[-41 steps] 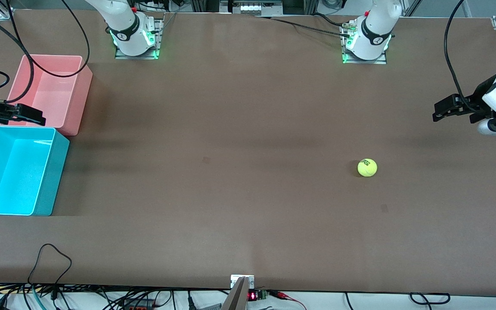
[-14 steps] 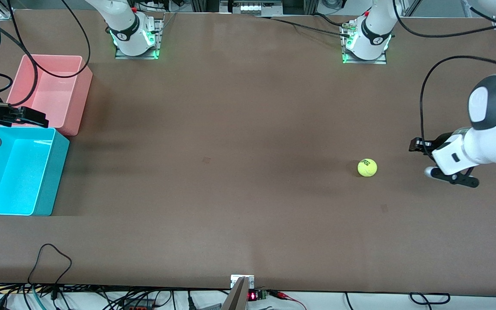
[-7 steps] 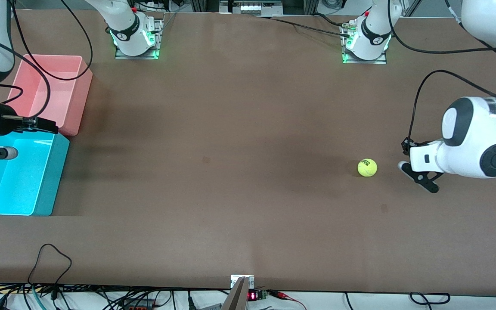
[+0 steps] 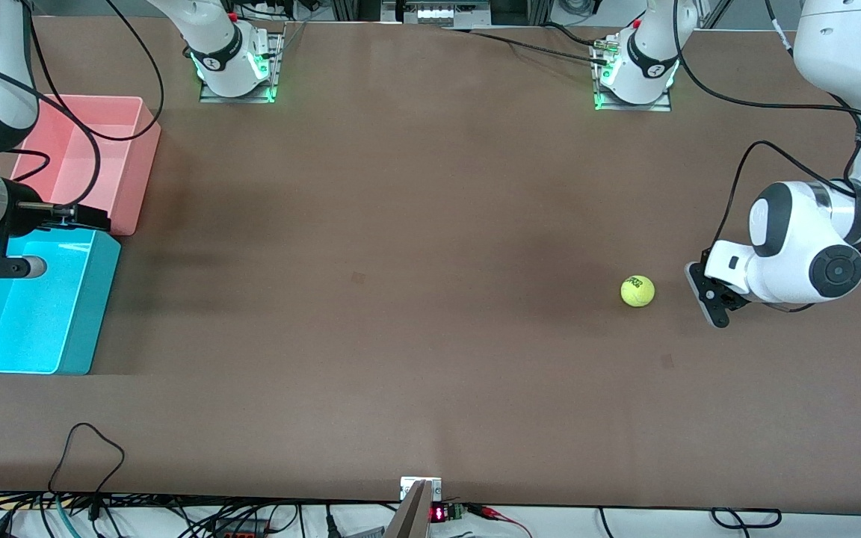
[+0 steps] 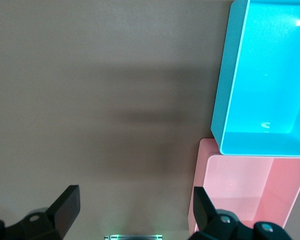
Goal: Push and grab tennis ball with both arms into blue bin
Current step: 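Push the tennis ball with the left gripper toward the right gripper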
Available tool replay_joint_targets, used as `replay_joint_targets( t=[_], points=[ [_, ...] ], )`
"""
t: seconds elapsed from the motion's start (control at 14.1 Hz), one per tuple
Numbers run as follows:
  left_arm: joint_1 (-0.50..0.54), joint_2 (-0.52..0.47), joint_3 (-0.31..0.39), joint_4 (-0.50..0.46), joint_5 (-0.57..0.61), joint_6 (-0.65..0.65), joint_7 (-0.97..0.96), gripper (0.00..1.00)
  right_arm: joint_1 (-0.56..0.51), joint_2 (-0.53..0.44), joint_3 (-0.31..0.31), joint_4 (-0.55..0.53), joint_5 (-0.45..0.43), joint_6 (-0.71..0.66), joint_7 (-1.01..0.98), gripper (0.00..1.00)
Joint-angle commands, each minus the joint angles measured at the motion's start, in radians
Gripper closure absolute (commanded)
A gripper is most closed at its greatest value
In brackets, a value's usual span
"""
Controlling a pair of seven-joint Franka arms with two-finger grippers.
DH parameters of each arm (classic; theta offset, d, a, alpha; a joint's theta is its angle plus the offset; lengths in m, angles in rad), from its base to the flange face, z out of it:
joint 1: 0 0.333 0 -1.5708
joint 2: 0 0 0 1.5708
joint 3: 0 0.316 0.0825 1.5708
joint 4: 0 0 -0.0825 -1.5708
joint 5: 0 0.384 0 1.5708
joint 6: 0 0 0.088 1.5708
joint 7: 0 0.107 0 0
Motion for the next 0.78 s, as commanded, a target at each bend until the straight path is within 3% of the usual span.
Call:
replay_joint_targets(
  t=[0.0, 0.71],
  points=[
    [0.026, -0.014, -0.003, -0.101, 0.038, 0.194, 0.146, 1.00, -0.002, -0.017, -0.002, -0.017, 0.001, -0.037, 0.005, 0.00],
    [0.045, 0.006, -0.006, -0.178, 0.070, 0.348, 0.265, 1.00, -0.001, 0.009, -0.006, -0.046, 0.001, -0.018, 0.000, 0.00]
  ],
)
